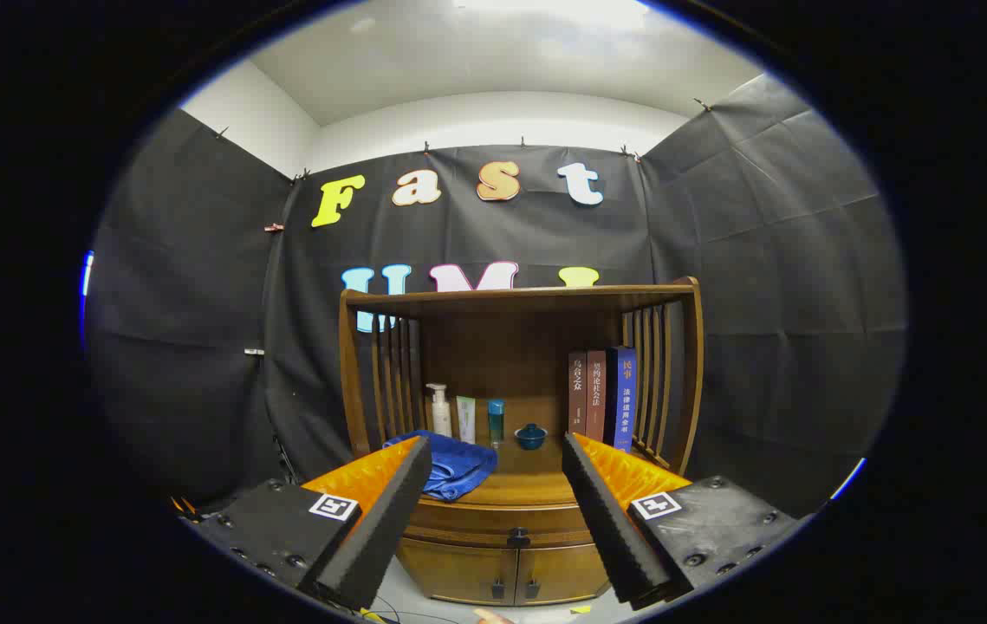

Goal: Pull open the drawer, take out the items inside it, and place them on the countertop above the cabinet.

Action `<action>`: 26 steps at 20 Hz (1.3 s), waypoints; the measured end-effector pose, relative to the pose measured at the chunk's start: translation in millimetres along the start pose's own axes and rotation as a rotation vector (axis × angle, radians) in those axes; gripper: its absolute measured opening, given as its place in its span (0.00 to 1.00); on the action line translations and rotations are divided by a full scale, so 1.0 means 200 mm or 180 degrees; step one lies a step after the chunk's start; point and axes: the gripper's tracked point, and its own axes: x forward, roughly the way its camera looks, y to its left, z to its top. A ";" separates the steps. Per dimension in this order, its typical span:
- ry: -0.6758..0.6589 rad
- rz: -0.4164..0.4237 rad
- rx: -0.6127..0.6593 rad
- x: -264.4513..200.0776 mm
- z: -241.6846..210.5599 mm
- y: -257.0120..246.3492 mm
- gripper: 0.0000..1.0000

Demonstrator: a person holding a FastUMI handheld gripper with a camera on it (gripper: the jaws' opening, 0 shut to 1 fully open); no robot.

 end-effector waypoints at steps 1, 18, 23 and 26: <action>0.0008 -0.0003 -0.0012 0.00 0.00 -0.01 0.99; 0.0084 0.0013 -0.0001 0.03 -0.03 -0.08 0.99; 0.0097 0.0016 -0.0030 0.07 -0.05 -0.09 0.99; 0.0105 0.0029 -0.0012 0.10 -0.09 -0.09 0.99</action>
